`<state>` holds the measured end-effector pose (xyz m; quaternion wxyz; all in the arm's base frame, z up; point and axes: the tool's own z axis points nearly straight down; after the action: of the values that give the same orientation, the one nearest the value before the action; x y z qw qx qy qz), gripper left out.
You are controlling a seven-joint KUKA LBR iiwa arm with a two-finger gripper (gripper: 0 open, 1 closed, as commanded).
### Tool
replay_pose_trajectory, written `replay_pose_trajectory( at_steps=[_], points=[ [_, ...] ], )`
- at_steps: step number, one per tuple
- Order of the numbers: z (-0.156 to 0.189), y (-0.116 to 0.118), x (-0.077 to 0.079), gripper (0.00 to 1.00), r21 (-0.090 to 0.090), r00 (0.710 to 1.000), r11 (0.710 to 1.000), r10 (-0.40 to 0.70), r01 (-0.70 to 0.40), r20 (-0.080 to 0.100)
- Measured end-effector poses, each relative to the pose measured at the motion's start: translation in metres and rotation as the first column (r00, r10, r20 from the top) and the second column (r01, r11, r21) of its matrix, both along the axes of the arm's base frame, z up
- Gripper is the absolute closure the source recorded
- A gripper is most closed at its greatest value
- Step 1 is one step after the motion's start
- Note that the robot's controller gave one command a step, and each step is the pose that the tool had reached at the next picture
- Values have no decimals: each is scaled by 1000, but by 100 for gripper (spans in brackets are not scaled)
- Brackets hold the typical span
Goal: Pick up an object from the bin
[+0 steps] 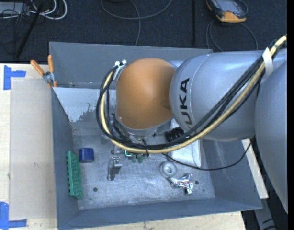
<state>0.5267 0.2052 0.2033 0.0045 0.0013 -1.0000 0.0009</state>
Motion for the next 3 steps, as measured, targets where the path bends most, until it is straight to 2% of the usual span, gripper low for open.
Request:
replay_pose_trajectory(
  at_steps=[1,2,3],
  points=[
    [-110,33,37,0,1,993,993,117,-117,2],
    [-130,-46,63,0,1,997,997,83,-83,9],
    [-130,36,39,0,7,997,997,77,-77,8]
  ],
)
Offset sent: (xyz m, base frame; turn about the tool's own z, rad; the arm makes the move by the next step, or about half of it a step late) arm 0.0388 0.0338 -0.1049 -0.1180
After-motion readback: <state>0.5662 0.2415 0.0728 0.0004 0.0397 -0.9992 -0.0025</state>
